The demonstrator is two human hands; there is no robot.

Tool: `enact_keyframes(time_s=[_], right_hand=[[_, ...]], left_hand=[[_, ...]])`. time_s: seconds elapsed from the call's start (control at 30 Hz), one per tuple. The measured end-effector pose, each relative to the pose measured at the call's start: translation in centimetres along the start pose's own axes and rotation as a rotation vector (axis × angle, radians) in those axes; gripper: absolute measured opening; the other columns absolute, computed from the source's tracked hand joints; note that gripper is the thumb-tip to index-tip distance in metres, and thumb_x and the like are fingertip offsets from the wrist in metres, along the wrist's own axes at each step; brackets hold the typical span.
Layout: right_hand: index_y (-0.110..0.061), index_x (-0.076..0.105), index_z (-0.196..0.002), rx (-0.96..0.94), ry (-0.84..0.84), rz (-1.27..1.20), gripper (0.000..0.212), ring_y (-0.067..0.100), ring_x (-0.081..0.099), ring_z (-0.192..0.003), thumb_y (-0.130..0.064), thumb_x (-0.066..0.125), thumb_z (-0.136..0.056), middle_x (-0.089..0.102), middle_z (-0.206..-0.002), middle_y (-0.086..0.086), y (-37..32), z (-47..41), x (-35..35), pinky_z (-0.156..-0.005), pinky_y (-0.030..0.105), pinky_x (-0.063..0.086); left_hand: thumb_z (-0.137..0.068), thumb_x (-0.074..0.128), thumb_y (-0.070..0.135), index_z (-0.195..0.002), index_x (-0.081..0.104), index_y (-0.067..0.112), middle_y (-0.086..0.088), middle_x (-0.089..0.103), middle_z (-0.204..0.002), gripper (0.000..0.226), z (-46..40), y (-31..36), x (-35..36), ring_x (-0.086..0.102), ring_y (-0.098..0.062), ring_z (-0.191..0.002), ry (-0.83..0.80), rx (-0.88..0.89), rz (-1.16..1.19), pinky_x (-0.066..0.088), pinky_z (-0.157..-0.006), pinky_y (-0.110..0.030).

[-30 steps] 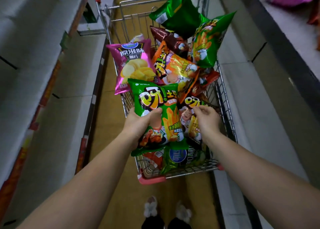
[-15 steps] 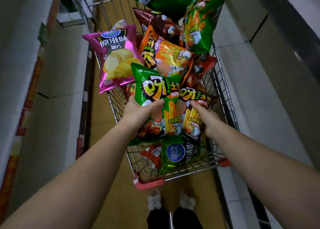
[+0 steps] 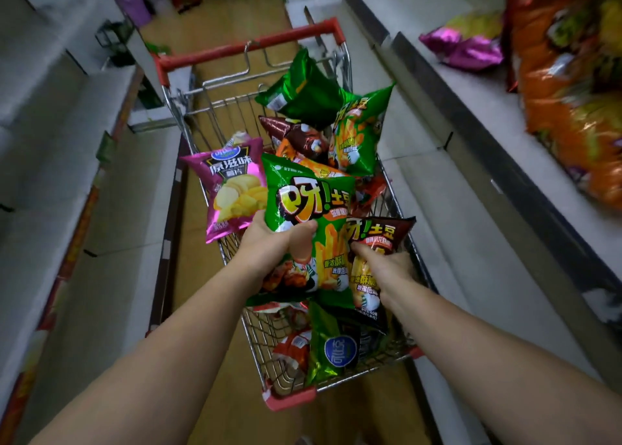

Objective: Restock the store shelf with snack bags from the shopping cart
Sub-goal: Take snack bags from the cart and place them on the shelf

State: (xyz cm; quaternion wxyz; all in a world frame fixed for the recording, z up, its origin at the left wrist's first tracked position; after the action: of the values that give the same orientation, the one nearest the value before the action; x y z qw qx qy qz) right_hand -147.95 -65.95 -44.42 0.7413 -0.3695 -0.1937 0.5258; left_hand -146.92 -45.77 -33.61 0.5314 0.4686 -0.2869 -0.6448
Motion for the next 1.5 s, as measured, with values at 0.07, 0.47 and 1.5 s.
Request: enact_keyframes(time_s=[0.07,0.47,1.5], right_hand=[[-0.009,0.057,-0.11,-0.039,0.003,-0.013,0.065,0.028,0.067,-0.085,-0.033,0.084,-0.057,0.068,-0.095,0.011,-1.5,1.4,-0.3,-0.08,0.04,0.055],[-0.017,0.046,-0.121,-0.582,-0.034,0.152,0.068,0.025,0.059,-0.099,-0.037,0.079,-0.067,0.061,-0.108,0.005,-17.7,10.6,0.2,-0.091,0.043,0.048],[-0.012,0.043,-0.131,-1.166,0.305,0.069,0.07,0.018,0.053,-0.096,-0.034,0.077,-0.072,0.056,-0.107,0.003,-37.4,33.3,-6.3,-0.084,0.032,0.044]], left_hand=[[-0.041,0.082,0.067,-0.148,0.025,0.02,-0.011,0.043,-0.146,0.13,0.8,1.8,-0.4,0.047,-0.032,-0.128,-0.011,0.046,0.005,0.037,-0.108,-0.049],[-0.046,0.081,0.058,-0.132,0.041,0.013,-0.005,0.059,-0.125,0.105,6.4,13.0,-5.1,0.059,-0.027,-0.108,0.077,0.274,0.094,0.045,-0.098,-0.044],[-0.077,0.072,0.039,-0.112,0.046,0.025,0.002,0.057,-0.107,0.046,13.5,35.1,-13.8,0.055,-0.021,-0.1,-0.102,0.893,0.163,0.042,-0.094,-0.036]])
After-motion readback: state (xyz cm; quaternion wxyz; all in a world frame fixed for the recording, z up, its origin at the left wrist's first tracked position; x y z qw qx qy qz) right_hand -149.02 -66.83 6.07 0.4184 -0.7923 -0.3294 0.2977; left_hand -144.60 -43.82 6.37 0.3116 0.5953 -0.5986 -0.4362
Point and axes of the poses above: each hand's wrist, its own z-axis away from the middle knuckle, its own x-axis out of the palm, y = z × x, the point moved 7 cm from there along -z, towards the middle knuckle
